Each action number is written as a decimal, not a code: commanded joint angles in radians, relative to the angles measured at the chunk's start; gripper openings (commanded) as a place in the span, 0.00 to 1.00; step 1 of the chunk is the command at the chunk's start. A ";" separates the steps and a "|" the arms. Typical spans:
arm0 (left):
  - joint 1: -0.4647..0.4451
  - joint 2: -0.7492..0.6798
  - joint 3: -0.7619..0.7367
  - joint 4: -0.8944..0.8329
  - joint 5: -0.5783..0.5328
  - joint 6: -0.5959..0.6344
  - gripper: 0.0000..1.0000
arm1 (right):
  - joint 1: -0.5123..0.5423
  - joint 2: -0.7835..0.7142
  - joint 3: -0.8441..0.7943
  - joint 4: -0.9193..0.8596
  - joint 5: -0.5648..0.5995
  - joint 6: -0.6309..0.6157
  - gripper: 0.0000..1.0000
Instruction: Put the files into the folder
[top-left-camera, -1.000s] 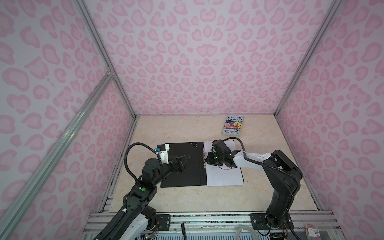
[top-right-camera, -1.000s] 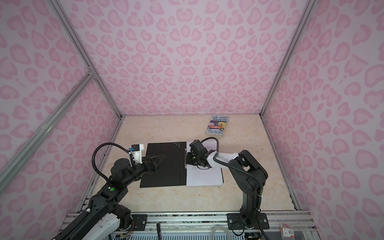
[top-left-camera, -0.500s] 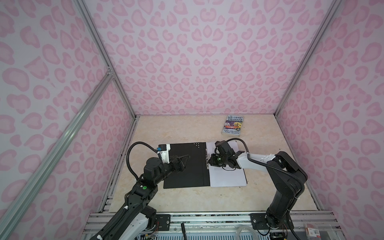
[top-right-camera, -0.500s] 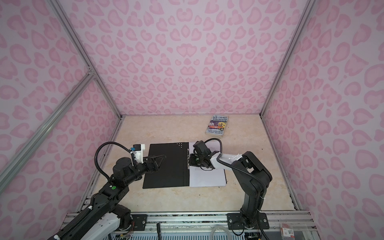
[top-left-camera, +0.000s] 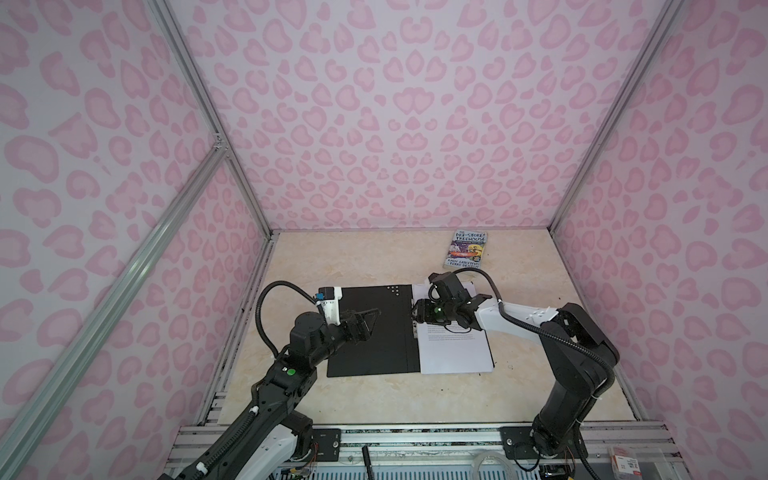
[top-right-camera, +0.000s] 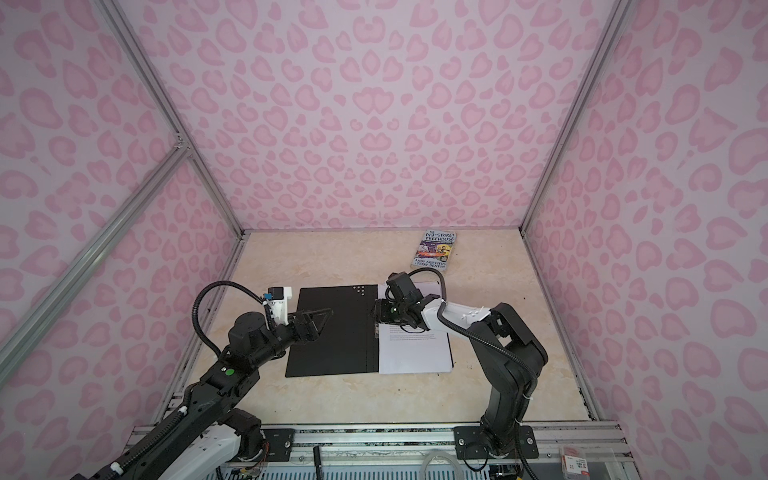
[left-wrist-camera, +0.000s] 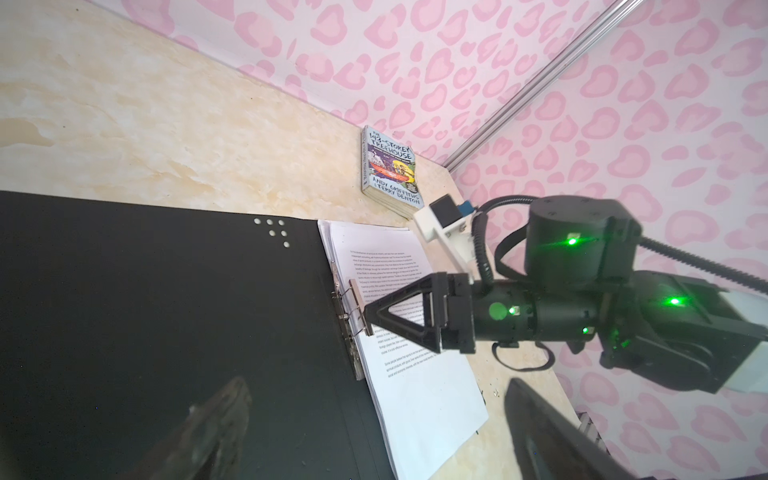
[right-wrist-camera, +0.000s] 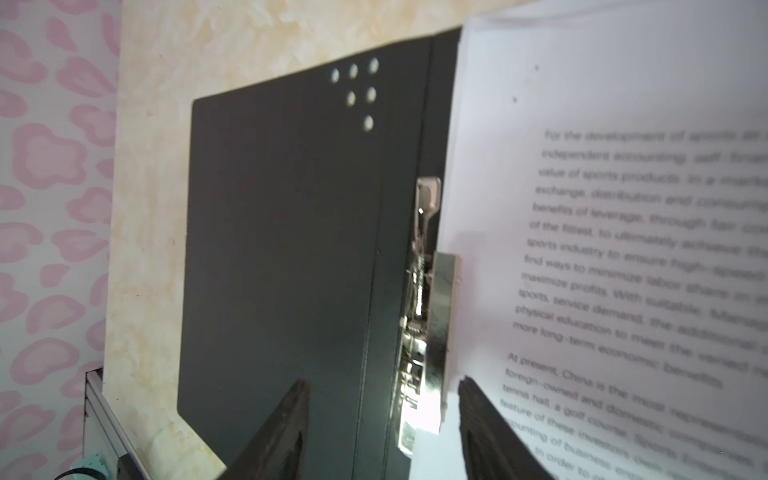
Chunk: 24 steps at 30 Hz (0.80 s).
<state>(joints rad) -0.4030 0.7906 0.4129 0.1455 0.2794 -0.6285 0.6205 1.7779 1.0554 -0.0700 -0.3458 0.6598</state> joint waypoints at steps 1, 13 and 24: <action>0.000 0.047 0.021 0.007 -0.009 -0.009 0.97 | -0.027 0.036 0.059 -0.035 -0.053 -0.073 0.61; 0.000 0.439 0.118 0.007 0.121 -0.084 0.98 | -0.089 0.244 0.281 -0.112 -0.184 -0.149 0.63; 0.009 0.646 0.169 -0.036 0.133 -0.132 1.00 | -0.090 0.337 0.332 -0.114 -0.211 -0.134 0.62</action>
<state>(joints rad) -0.3988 1.4105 0.5648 0.1265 0.4042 -0.7425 0.5293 2.0975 1.3861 -0.1810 -0.5392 0.5274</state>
